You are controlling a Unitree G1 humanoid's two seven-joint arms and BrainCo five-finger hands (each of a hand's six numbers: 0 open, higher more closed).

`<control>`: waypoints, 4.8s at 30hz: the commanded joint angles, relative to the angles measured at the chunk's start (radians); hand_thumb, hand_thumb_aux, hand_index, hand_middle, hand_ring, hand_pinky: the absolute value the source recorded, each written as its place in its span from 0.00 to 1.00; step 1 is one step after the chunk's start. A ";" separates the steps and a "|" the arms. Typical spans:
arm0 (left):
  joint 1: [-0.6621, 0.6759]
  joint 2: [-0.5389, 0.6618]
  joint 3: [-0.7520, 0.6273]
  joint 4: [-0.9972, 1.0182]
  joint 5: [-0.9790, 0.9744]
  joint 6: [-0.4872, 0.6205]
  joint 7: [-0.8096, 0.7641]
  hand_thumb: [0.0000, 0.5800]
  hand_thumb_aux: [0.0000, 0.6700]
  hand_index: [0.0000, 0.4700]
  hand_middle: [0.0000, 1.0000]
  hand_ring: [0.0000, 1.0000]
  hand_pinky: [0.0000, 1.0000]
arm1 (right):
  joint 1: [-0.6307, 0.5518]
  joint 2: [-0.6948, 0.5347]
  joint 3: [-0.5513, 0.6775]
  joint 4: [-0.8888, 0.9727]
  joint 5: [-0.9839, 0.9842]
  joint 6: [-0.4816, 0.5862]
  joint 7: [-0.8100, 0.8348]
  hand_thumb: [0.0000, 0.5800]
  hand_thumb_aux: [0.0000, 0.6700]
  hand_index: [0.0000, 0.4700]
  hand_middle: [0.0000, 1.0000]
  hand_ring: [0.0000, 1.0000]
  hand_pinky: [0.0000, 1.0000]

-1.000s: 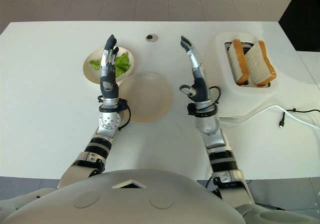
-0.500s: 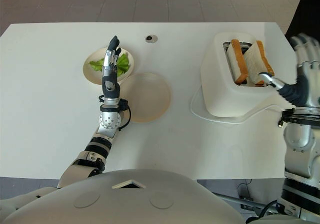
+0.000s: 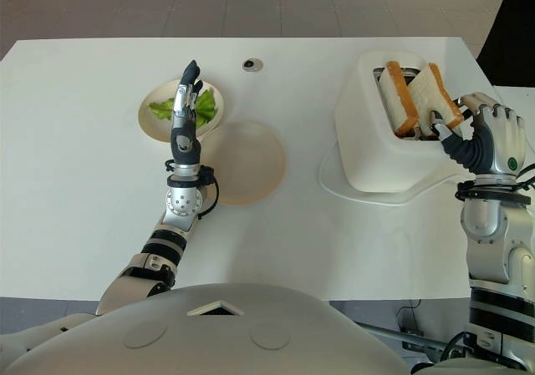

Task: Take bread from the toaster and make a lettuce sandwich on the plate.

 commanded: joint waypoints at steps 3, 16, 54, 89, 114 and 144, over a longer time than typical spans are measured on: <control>0.081 0.025 0.006 0.011 0.018 0.027 -0.007 0.00 0.00 0.00 0.00 0.00 0.00 | 0.039 -0.004 0.043 0.029 0.042 -0.011 0.046 1.00 1.00 1.00 0.78 0.78 0.78; 0.115 0.029 0.079 -0.121 0.147 0.030 0.134 0.00 0.00 0.00 0.00 0.00 0.00 | -0.188 0.222 0.151 -0.465 0.291 -0.285 -0.148 1.00 1.00 1.00 1.00 1.00 1.00; -0.279 0.505 -0.191 0.398 0.537 0.846 0.204 0.00 0.00 0.00 0.00 0.00 0.00 | -0.307 0.242 0.673 0.096 -0.175 -0.095 0.028 0.00 0.00 0.00 0.00 0.00 0.00; 0.034 0.415 -0.364 -0.202 0.361 0.554 -0.082 1.00 1.00 1.00 0.00 0.00 0.00 | -0.186 0.154 0.207 -0.347 -0.034 -0.101 -0.109 0.00 0.00 0.00 0.00 0.00 0.00; 0.175 0.451 -0.236 -0.551 0.492 0.797 0.013 0.00 0.00 0.00 0.00 0.00 0.00 | -0.025 0.018 0.060 -0.149 -0.002 0.097 0.206 1.00 1.00 1.00 1.00 1.00 1.00; 0.206 0.464 -0.163 -0.444 0.640 0.492 0.435 0.80 0.55 0.55 0.00 0.00 0.00 | -0.317 0.656 0.641 0.419 0.365 -0.098 0.126 1.00 1.00 1.00 1.00 1.00 1.00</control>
